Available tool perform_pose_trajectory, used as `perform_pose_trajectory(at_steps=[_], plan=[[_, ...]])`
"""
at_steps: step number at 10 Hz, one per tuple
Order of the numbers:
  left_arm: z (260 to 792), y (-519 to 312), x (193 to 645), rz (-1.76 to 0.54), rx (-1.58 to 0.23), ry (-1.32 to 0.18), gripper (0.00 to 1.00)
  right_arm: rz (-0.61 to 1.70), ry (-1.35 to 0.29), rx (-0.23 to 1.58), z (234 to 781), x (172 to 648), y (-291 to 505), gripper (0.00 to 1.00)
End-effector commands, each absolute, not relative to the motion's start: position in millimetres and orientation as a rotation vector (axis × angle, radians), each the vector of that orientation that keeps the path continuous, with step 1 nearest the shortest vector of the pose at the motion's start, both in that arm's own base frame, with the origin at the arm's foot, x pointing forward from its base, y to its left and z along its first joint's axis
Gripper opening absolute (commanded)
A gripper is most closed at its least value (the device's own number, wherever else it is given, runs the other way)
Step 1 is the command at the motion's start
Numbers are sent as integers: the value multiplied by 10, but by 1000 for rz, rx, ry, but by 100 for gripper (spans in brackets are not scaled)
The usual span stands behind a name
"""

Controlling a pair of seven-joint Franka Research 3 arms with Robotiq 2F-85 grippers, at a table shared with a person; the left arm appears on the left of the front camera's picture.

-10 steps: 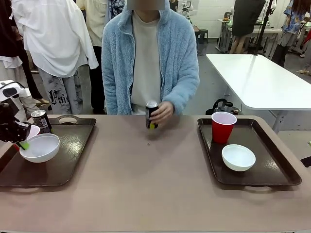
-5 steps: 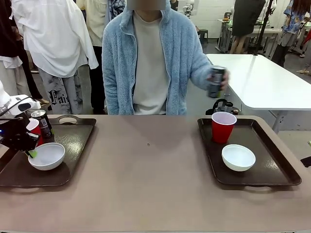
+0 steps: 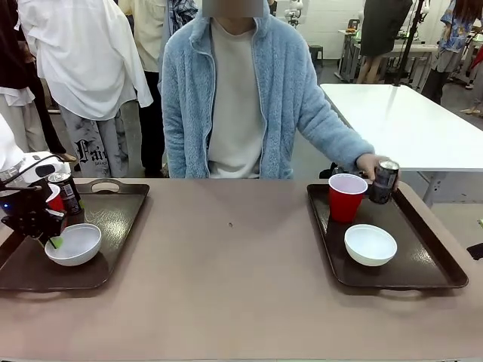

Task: Prepare tableware on both trays.
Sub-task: Pick up a Picnic Bowl from the table and place it on a Handle tray.

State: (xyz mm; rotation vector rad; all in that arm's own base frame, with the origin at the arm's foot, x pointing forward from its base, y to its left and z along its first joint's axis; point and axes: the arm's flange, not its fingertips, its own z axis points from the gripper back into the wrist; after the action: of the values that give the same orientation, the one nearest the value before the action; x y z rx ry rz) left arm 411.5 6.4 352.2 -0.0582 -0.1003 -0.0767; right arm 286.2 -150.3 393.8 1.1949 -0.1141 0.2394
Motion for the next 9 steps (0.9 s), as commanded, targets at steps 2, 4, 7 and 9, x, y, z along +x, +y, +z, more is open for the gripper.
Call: perform_pose_trajectory(at_steps=[2,4,7,9], plan=[[3648,-67,3396,-146,-79,-80,100,256,-116,1193,3924,2848,-1512,100],[3959,-205,3245,-212,-14,-55,100,256,-116,1193,3924,2848,-1512,100],[4390,-339,3086,-254,12,-72,84,256,-116,1193,3924,2848,-1512,100],[4604,-340,3084,-231,16,-112,93,256,-116,1193,3924,2848,-1512,100]])
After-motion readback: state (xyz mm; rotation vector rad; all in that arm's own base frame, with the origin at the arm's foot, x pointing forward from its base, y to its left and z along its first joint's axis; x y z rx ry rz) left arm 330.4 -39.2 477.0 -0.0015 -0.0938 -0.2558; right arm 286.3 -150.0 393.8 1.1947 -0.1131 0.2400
